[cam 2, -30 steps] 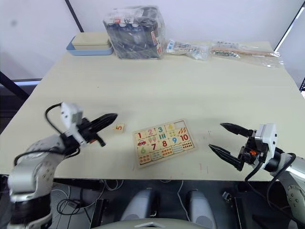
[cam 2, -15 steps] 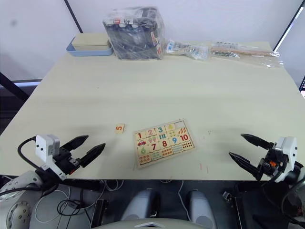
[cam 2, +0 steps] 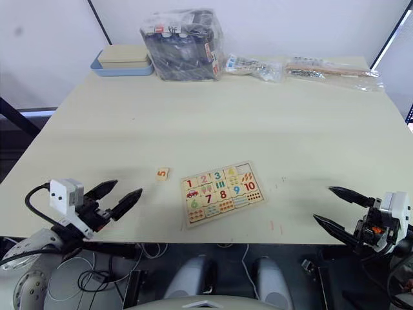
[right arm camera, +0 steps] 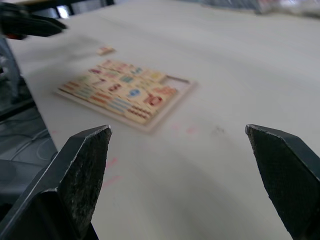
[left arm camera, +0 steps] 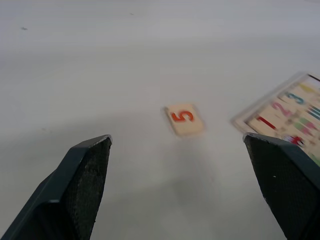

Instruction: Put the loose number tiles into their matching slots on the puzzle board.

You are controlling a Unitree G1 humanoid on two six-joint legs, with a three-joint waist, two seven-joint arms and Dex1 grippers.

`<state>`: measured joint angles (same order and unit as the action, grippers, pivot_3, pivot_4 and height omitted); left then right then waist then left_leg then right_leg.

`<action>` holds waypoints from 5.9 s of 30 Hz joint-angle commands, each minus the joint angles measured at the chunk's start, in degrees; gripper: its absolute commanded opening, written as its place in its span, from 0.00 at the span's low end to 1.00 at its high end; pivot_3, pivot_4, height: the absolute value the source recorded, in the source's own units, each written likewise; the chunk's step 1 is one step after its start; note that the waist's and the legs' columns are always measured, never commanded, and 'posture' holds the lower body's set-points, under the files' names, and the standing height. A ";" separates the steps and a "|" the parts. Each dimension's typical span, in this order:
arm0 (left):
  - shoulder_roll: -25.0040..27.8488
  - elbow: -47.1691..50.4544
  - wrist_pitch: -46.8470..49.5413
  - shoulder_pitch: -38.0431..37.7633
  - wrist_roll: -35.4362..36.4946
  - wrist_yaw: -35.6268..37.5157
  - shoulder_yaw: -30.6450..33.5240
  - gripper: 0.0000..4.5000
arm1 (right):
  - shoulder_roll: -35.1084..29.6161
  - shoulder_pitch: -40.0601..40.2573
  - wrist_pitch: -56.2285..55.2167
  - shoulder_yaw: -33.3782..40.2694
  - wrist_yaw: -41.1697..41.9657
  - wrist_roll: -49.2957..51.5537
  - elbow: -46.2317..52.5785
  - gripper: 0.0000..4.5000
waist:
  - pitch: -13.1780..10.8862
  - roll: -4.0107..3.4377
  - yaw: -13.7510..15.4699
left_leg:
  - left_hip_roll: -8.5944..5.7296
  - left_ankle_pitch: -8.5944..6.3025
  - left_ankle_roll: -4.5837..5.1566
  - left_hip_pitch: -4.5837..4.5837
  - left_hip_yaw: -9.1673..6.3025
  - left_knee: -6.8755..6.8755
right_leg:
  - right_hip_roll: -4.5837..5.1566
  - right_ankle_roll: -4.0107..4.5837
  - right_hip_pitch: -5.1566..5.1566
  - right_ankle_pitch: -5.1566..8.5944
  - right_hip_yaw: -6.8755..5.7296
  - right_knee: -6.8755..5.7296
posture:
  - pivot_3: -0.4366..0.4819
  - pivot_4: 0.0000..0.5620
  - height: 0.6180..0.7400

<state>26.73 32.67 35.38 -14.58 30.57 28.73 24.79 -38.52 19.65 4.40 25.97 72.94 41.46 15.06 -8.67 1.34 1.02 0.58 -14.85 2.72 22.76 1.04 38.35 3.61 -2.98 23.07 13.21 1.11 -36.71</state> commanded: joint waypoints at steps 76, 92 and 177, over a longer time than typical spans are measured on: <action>26.02 5.71 34.99 39.84 2.19 13.20 -19.42 0.21 | -2.34 -4.94 1.54 0.06 1.96 1.54 6.78 1.00 | -0.10 -0.05 -0.06 | -0.07 0.00 -0.01 0.07 -0.05 -0.04 | 0.04 0.02 0.02 0.01 -0.06 0.09 | 0.48 0.27 1.00; 17.31 -15.82 37.02 73.39 -7.52 16.58 -54.53 0.21 | 0.94 3.47 1.30 5.63 -6.40 2.34 16.64 1.00 | -0.25 0.12 0.41 | -0.17 0.01 0.01 0.15 -0.16 0.03 | -0.65 -0.11 0.00 0.07 0.10 0.03 | 0.48 0.27 1.00; -6.24 -39.45 30.27 79.20 -27.03 21.69 -69.94 0.21 | 8.53 10.43 -8.20 -2.71 -15.96 -5.17 19.71 1.00 | -0.28 0.07 -0.19 | -0.18 0.01 0.02 0.14 -0.10 0.03 | -0.65 -0.16 0.05 0.09 0.26 -0.05 | 0.48 0.27 1.00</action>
<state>20.93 -7.36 66.39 62.84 4.44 50.02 -44.91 -30.05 29.90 -2.73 23.15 57.19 35.97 32.89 -8.95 1.41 0.83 0.41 -14.84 2.74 22.90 0.94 38.37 2.96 -3.14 23.12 13.31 1.38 -36.76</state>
